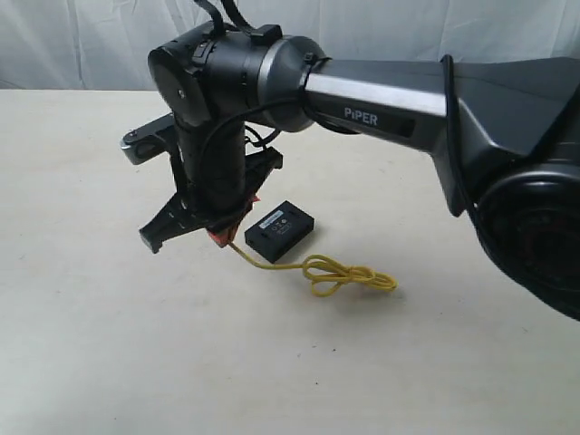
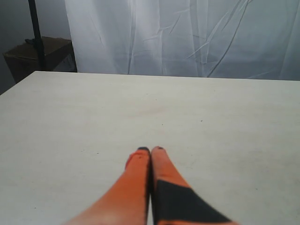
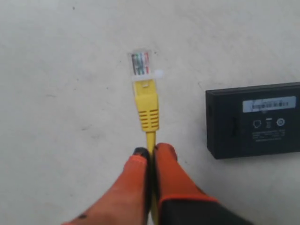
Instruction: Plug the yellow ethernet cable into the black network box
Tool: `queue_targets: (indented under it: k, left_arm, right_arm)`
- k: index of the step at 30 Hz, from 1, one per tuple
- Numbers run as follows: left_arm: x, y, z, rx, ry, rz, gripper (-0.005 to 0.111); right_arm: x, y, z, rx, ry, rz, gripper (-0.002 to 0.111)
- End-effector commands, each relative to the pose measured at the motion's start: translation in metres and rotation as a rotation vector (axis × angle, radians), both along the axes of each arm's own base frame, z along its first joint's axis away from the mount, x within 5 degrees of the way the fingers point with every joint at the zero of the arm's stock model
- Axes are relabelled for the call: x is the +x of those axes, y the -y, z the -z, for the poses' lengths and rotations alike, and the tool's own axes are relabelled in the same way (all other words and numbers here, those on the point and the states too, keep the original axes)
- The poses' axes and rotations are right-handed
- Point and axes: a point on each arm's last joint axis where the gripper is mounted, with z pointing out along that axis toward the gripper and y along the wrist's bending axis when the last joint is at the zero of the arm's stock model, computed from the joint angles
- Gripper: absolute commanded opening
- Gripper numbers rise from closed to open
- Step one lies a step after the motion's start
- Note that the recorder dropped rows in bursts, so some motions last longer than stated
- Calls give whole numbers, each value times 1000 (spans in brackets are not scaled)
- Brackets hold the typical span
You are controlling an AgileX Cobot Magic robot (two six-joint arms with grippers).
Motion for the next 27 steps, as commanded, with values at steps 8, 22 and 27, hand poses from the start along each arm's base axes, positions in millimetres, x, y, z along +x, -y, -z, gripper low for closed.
queue_targets:
  k: [8, 22, 27]
  left_arm:
    - [0, 0, 0, 0, 12, -2, 0]
    - [0, -2, 0, 104, 11, -10, 0]
    - [0, -2, 0, 108, 11, -10, 0]
  right_arm:
    - [16, 36, -27, 68, -1, 59, 0]
    - [-14, 77, -33, 63, 76, 21, -1]
    - [-9, 98, -25, 81, 60, 86, -1]
